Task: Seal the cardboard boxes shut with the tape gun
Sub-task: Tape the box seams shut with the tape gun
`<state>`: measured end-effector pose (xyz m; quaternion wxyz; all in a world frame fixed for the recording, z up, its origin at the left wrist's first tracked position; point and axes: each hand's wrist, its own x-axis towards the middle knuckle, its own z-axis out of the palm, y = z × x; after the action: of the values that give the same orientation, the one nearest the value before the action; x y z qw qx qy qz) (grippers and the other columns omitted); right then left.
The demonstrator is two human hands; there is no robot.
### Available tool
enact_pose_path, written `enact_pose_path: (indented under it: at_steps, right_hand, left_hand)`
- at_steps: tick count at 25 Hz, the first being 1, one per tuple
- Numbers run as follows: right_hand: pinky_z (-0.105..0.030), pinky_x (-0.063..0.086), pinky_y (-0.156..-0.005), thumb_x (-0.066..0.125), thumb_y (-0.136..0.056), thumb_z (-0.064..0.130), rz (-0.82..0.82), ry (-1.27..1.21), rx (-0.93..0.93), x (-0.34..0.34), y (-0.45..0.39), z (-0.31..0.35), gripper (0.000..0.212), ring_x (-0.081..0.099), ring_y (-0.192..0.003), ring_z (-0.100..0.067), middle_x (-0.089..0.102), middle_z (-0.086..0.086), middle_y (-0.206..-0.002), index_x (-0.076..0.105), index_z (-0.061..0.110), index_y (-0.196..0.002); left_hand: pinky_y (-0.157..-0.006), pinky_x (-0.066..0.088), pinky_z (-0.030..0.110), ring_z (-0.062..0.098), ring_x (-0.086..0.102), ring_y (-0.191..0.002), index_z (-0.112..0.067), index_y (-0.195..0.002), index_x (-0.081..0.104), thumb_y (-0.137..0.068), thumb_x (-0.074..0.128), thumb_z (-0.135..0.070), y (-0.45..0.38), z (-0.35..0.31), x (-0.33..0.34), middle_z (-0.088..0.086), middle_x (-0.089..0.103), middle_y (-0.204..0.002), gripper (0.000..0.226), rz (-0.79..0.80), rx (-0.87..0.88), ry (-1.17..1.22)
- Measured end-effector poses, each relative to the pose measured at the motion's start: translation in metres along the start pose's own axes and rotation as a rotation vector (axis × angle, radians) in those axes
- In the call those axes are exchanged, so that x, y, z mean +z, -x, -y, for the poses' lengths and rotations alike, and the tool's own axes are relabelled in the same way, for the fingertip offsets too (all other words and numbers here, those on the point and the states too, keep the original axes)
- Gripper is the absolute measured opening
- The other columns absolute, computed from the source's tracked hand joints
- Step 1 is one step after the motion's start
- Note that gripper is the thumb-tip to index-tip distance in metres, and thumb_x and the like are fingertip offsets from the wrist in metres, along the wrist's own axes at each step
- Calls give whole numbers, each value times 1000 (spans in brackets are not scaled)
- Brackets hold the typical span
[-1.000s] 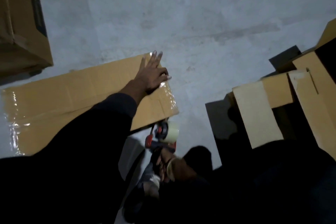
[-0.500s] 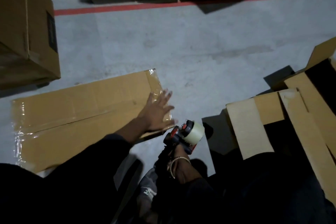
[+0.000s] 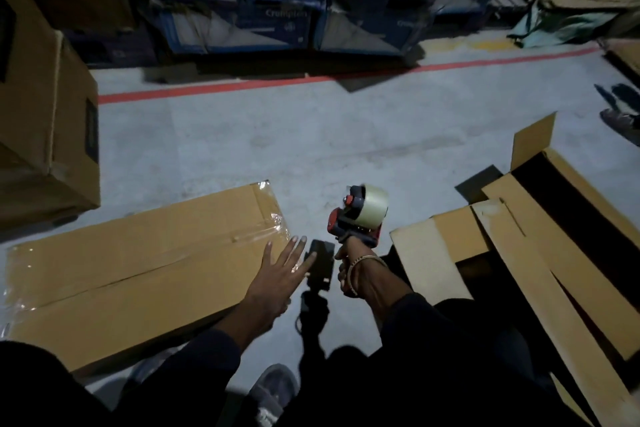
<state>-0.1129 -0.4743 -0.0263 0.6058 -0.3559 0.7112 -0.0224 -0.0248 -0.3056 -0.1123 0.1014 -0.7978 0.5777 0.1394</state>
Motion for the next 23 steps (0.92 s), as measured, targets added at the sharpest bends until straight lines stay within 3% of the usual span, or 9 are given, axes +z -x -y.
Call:
enact_pose_path:
  at_steps: [2,4,6,8,11,14,16,20,23]
  right_hand:
    - [-25,41,-50,69,-63,39,-43,143,-62,-3,-17,-3,30,51,-50,-24,52,-5,-67,58,16,-78]
    - [-30,46,-73,64,-76,46,-114,339,-186,-13,-21,-3,48,68,-92,-33,69,-15,-102,70,11,-108]
    - [-30,39,-81,56,-92,44,-177,490,-222,-17,-35,-18,49,63,-120,-32,67,-14,-128,69,9,-124]
    - [-26,42,-81,59,-89,44,-84,508,-202,-8,-51,-37,47,65,-117,-30,69,-11,-124,70,12,-121]
    - [-38,55,-93,63,-68,59,-103,599,-211,18,-128,-76,71,67,-113,-30,66,-10,-127,62,11,-120]
    - [-40,44,-103,64,-90,43,-177,707,-170,28,-122,-86,58,55,-130,-34,54,-11,-134,44,7,-131]
    - [-39,42,-104,61,-92,41,-221,752,-132,31,-118,-95,56,52,-131,-33,50,-11,-134,41,7,-132]
    - [-35,41,-103,51,-81,53,-79,739,-68,44,-173,-128,70,54,-127,-31,47,-8,-120,41,8,-133]
    - [-35,47,-101,66,-69,55,-138,719,-51,39,-165,-119,72,58,-116,-26,50,-5,-120,46,14,-125]
  left_hand:
    - [-114,21,75,37,-3,-160,-20,-166,-8,-80,73,-59,16,6,-8,13,-21,-172,124,-84,-75,143]
    - [-107,32,75,37,12,-159,-19,-167,6,-72,74,-63,26,19,3,12,-9,-174,125,-149,-162,248]
    - [-106,34,75,36,16,-158,-18,-167,11,-71,77,-60,42,30,19,13,1,-174,124,-93,-183,255]
    - [-108,32,74,36,19,-158,-20,-167,12,-71,82,-50,58,32,32,14,8,-174,123,-80,-198,226]
    - [-110,27,73,37,21,-157,-20,-167,17,-67,86,-43,63,27,38,14,13,-173,124,-119,-217,195]
    - [-113,20,73,37,15,-159,-20,-167,13,-65,80,-53,62,26,38,14,7,-174,126,-123,-204,205]
    - [-115,16,74,36,10,-160,-21,-167,9,-64,73,-57,63,26,39,12,3,-175,127,-111,-197,229]
    - [-117,13,73,35,14,-159,-21,-167,14,-57,68,-66,61,28,42,13,10,-174,131,-86,-189,265]
    - [-116,9,70,33,12,-159,-23,-167,14,-61,64,-77,64,32,36,12,11,-174,130,-80,-169,319]
